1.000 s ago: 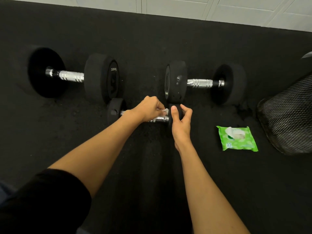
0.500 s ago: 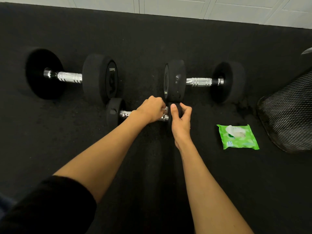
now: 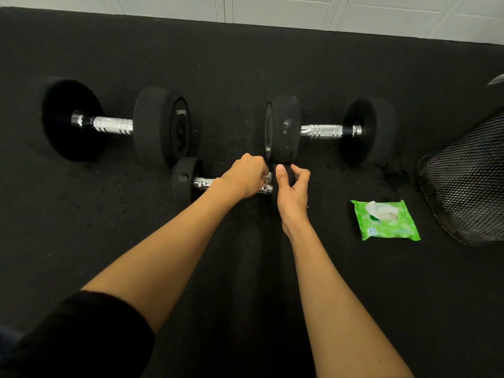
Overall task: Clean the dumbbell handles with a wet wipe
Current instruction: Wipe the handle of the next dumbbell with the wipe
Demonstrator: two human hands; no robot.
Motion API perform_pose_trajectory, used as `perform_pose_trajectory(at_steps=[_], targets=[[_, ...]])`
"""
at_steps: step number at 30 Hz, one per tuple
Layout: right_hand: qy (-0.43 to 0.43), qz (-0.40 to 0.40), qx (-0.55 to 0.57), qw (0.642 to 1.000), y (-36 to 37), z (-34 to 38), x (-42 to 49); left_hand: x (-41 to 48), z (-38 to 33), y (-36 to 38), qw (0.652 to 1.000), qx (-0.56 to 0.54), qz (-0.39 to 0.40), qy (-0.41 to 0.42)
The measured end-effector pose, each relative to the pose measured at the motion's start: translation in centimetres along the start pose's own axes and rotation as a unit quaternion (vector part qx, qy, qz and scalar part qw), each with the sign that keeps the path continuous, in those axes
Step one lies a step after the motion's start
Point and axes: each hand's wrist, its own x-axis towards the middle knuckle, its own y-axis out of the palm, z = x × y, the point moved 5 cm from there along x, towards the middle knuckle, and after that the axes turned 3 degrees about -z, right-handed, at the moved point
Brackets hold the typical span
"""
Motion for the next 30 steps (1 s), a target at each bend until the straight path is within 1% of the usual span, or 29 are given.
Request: perform_pose_trajectory(at_steps=[5, 10, 12, 14, 16, 17, 19, 22, 26, 28, 30], targets=[[0.000, 0.002, 0.000, 1.000, -0.1, -0.1, -0.1, -0.3, -0.3, -0.6, 1.000, -0.007, 0.004, 0.029], [-0.001, 0.003, 0.001, 1.000, -0.1, 0.1, 0.0, 0.7, 0.7, -0.2, 0.999, -0.047, 0.020, 0.000], [-0.002, 0.000, -0.002, 1.000, -0.1, 0.1, -0.1, 0.7, 0.8, 0.0, 0.999, -0.047, 0.022, -0.004], [0.001, 0.001, -0.004, 1.000, -0.1, 0.0, 0.0, 0.0, 0.3, 0.1, 1.000, -0.005, 0.005, 0.018], [0.005, 0.003, -0.004, 1.000, 0.0, -0.1, 0.0, -1.7, -0.1, 0.3, 0.996, 0.049, -0.044, 0.055], [0.006, 0.003, -0.005, 1.000, -0.1, -0.1, 0.1, -2.6, -0.2, 0.8, 0.993, 0.063, -0.066, 0.071], [0.008, 0.001, -0.007, 1.000, -0.1, -0.2, 0.1, -4.1, 0.2, 1.9, 0.990, 0.053, -0.088, 0.098], [0.005, -0.002, -0.006, 1.000, -0.1, -0.1, 0.1, -3.9, 0.7, 3.0, 0.989, 0.031, -0.080, 0.124], [0.011, -0.006, -0.009, 1.000, 0.0, 0.0, 0.3, -2.2, 0.4, 2.9, 0.990, 0.070, -0.057, 0.107], [0.009, -0.006, -0.011, 1.000, 0.0, -0.1, 0.2, -2.5, 0.2, 3.2, 0.990, 0.079, -0.064, 0.101], [0.002, -0.007, -0.010, 1.000, -0.1, -0.2, 0.2, -3.8, 0.2, 3.8, 0.989, 0.061, -0.086, 0.105]])
